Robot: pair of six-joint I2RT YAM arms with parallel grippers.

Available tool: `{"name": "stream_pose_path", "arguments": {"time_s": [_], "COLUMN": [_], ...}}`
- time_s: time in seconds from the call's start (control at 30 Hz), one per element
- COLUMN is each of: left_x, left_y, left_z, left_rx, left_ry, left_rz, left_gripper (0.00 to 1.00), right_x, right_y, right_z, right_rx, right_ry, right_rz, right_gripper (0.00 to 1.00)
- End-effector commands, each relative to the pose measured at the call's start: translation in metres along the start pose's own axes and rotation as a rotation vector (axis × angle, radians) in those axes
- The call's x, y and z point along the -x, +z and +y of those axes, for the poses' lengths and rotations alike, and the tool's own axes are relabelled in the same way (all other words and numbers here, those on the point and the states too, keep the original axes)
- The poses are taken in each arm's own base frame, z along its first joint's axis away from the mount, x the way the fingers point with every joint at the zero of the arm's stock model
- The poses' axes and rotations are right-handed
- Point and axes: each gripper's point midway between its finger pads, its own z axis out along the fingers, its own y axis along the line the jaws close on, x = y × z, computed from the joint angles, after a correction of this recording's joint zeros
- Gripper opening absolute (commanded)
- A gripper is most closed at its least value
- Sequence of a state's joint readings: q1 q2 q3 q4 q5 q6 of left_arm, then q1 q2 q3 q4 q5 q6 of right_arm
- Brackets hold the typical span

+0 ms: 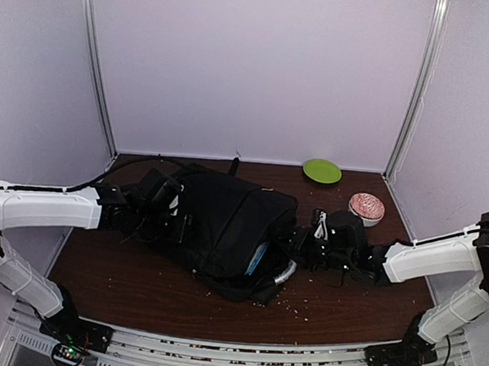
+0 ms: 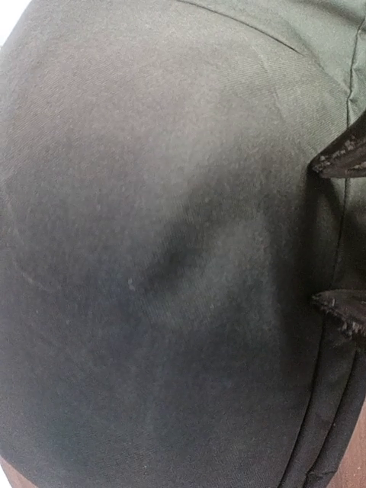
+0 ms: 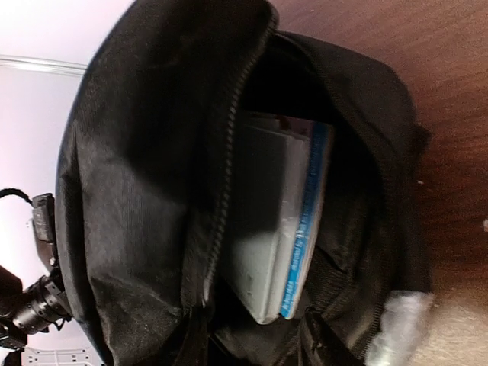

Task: Pack the student bag
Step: Adjust the student bag at the center of the board.

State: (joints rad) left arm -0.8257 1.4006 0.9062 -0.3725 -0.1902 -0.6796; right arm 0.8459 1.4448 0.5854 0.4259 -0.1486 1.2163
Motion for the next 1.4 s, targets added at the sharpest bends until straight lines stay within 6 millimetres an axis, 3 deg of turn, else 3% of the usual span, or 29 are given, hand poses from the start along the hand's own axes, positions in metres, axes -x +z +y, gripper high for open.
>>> {"name": "stream_pose_path", "arguments": {"time_s": [0.0,0.17,0.3,0.37,0.6,0.77,0.93,1.03,1.07,1.23,1.37], "left_x": [-0.009,-0.007,-0.006,-0.009,-0.020,-0.023,-0.023,-0.025,-0.026,-0.028,-0.029], "left_y": [0.006,-0.005,-0.007,-0.006,0.001,0.003,0.003,0.002,0.002,0.003,0.003], "left_z": [0.016,0.021,0.027,0.028,0.028,0.033,0.036,0.038,0.039,0.043,0.045], "left_rx": [0.028,0.030,0.041,0.041,0.023,0.039,0.046,0.054,0.057,0.069,0.074], "left_ry": [-0.034,-0.023,-0.024,-0.027,-0.041,-0.039,-0.040,-0.037,-0.035,-0.034,-0.035], "left_rz": [0.016,-0.008,-0.015,-0.012,0.012,0.010,0.011,0.012,0.012,0.015,0.014], "left_gripper": [0.50,0.49,0.46,0.45,0.42,0.40,0.37,0.35,0.35,0.32,0.28], "right_x": [0.002,0.008,0.020,0.028,0.043,0.035,0.020,0.016,0.016,0.031,0.054], "right_y": [-0.024,-0.051,-0.056,-0.050,-0.017,0.006,0.023,0.028,0.028,0.011,-0.007], "right_z": [-0.049,-0.056,-0.047,-0.037,-0.042,-0.047,-0.049,-0.039,-0.032,0.021,0.044], "right_rx": [-0.180,-0.248,-0.254,-0.272,-0.309,-0.324,-0.282,-0.242,-0.219,-0.052,0.014], "right_ry": [-0.067,-0.159,-0.209,-0.240,-0.240,-0.233,-0.189,-0.158,-0.144,-0.077,-0.032], "right_rz": [-0.039,-0.063,-0.104,-0.117,-0.102,-0.038,0.031,0.061,0.065,0.026,-0.028], "right_gripper": [0.41,0.49,0.48,0.48,0.46,0.41,0.25,0.03,0.00,0.00,0.00]}}
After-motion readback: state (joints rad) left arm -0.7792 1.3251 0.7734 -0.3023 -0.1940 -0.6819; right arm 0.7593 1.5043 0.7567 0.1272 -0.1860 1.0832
